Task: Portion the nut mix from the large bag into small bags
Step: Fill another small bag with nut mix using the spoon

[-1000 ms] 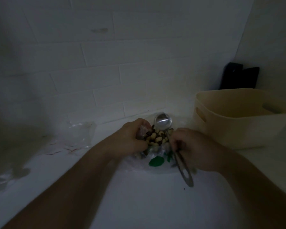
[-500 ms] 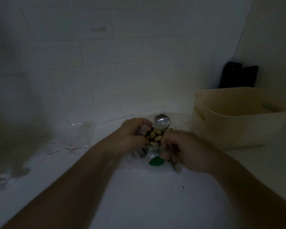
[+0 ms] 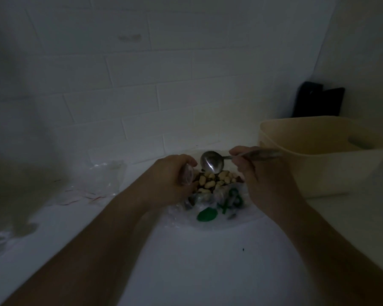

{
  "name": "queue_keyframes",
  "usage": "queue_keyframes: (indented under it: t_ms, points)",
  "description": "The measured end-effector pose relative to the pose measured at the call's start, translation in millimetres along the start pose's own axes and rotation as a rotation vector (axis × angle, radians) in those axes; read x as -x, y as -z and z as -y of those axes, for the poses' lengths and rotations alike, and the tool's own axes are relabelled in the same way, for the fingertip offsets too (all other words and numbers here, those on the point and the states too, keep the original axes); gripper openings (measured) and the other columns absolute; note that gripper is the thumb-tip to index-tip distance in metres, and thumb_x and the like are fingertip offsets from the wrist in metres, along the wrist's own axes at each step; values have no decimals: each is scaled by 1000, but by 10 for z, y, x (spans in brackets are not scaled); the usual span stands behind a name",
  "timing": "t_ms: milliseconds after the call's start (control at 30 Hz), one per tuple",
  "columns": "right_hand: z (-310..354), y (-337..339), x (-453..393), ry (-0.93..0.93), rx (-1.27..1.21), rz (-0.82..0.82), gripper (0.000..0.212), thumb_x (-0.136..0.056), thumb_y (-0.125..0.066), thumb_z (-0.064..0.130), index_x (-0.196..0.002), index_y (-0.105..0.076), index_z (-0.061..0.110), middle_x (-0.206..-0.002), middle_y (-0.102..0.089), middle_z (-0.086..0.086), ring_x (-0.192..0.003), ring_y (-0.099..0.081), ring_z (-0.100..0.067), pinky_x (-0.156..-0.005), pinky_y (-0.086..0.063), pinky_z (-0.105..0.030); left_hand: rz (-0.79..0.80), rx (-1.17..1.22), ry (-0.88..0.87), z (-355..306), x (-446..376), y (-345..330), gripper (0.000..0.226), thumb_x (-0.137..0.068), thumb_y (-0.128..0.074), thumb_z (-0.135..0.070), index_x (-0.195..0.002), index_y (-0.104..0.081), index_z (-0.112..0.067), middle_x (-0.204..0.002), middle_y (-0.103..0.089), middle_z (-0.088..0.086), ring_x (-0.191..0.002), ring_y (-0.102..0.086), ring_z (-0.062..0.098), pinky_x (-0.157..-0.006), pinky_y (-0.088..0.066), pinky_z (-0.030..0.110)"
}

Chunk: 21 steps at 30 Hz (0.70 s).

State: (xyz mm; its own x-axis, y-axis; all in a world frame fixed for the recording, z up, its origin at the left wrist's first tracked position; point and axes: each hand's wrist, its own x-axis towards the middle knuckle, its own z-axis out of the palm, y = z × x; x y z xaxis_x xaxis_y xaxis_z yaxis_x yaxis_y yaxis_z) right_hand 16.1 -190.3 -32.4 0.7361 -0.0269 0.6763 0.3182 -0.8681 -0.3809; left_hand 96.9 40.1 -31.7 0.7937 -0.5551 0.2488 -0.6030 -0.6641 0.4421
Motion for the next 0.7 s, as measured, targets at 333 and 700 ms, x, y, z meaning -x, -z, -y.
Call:
queue_keyframes:
  t_ms: [333, 700]
  points:
    - [88, 24, 23, 185, 140, 21, 21, -101, -41, 18, -108, -60, 13, -91, -64, -8, -79, -62, -29, -65, -54, -39, 123, -150, 35, 47, 21, 79, 53, -75, -86, -52, -116, -56, -40, -109, -62, -12, -97, -59, 11, -79, -49, 26]
    - [3, -54, 33, 118, 84, 18, 43, -109, -25, 39, -98, -63, 22, -77, -44, 20, -64, -43, 3, -64, -30, -12, 98, -138, 62, 61, 11, -53, 49, -81, -81, -54, -115, -57, -29, -109, -67, -4, -96, -62, 16, -79, -53, 32]
